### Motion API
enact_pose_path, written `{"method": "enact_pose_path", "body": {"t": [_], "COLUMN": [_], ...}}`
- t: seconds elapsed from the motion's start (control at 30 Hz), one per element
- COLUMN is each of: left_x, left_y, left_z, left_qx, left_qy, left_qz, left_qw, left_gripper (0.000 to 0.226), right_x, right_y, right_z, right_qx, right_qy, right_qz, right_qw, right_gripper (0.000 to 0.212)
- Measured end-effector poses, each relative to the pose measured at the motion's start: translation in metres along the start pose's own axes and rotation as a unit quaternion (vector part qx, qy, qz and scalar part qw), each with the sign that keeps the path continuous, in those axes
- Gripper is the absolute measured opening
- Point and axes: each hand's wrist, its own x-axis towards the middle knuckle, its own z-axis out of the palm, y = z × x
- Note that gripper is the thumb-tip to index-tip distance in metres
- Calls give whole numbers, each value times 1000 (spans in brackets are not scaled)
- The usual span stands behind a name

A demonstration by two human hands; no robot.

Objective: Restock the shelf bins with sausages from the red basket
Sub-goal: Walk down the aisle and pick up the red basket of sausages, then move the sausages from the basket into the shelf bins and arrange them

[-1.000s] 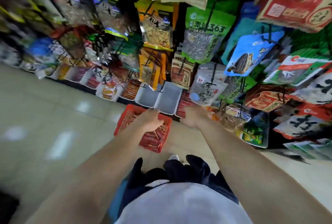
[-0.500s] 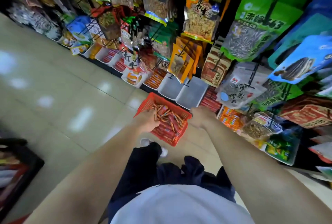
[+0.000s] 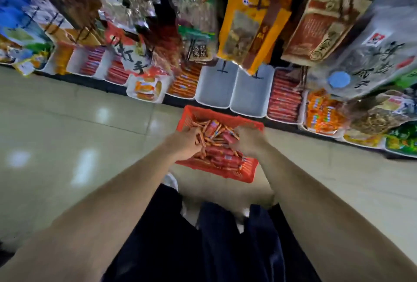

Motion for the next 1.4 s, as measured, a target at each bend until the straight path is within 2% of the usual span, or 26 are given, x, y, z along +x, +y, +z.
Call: {"method": "enact_pose_path", "body": {"t": [0.07, 0.17, 0.27, 0.43, 0.47, 0.53, 0.6, 0.67, 0.8, 1.0, 1.2, 1.3, 1.4], "left_x": [47, 113, 161, 170, 162, 143, 126, 122, 130, 180, 249, 289, 317], "left_y": [-27, -55, -66, -59, -58, -56, -52, -49, -36, -44, -96, -121, -133], "left_z": [45, 121, 185, 244, 251, 264, 271, 276, 270, 277, 291, 295, 297], "left_qx": [-3, -26, -39, -64, -78, -101, -80, -68, -105, -124, -97, -82, -59], "left_qy": [-2, 3, 20, 76, 77, 67, 46, 36, 51, 62, 25, 27, 46], "left_qz": [-11, -14, -9, 9, 5, -6, -3, 1, 3, -8, -56, -65, -82], "left_qw": [1000, 1000, 999, 995, 994, 993, 996, 997, 993, 990, 993, 994, 994], "left_gripper": [56, 60, 52, 51, 48, 46, 55, 60, 49, 48, 46, 64, 79], "right_x": [36, 102, 164, 136, 128, 109, 91, 83, 94, 170, 258, 291, 318], "right_y": [-6, 12, 63, 85, 89, 94, 93, 95, 100, 104, 102, 87, 66], "right_z": [38, 110, 187, 209, 210, 216, 216, 219, 226, 237, 268, 291, 306], "right_qx": [-10, -37, -56, -59, -50, -28, -37, -34, -13, -14, 7, -42, -97], "right_qy": [-22, -6, -9, 6, 12, 17, 24, 40, 59, 22, -20, -29, 17], "right_qz": [-19, -39, -39, -17, -4, 19, 23, 20, 3, -5, 22, -20, -69], "right_qw": [1000, 999, 998, 998, 999, 999, 999, 998, 998, 1000, 1000, 998, 993], "right_gripper": [45, 76, 99, 102, 100, 84, 75, 75, 75, 72, 64, 77, 65]}}
